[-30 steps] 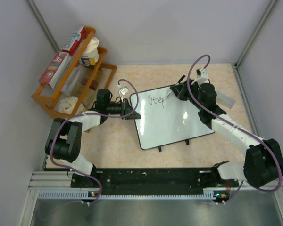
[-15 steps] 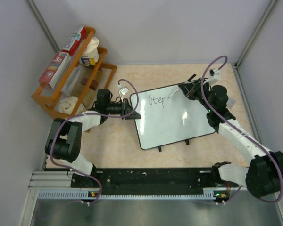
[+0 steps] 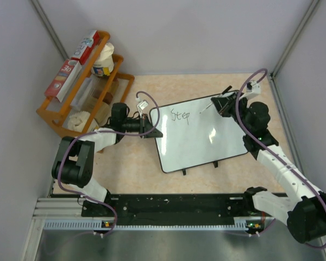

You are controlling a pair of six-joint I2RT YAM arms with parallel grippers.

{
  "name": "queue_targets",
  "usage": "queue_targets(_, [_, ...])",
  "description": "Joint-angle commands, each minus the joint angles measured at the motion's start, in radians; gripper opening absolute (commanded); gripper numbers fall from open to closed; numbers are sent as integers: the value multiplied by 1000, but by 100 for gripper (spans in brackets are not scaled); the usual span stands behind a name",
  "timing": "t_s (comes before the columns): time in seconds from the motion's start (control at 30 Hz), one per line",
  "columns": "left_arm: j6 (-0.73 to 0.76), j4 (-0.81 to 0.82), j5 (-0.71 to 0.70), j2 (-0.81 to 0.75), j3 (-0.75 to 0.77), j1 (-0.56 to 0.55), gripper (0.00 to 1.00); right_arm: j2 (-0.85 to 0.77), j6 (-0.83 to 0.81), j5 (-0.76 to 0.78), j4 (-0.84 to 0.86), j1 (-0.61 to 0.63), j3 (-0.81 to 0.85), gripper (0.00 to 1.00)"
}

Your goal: Write a sentence on the whiteboard

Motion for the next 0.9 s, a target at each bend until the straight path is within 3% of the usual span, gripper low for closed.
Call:
queue_targets(0.0, [257,-67,-162,43,-44,-48,0,-11,-54,30,2,-6,-2,0])
queue_targets(0.57, [257,-64,-164,42,-47,-50,0,115,-28,10,78,-4,72,0])
queue_targets(0.87, [255,-64,-162,46,-45,-50,0,75,-82,72,126,39,40,0])
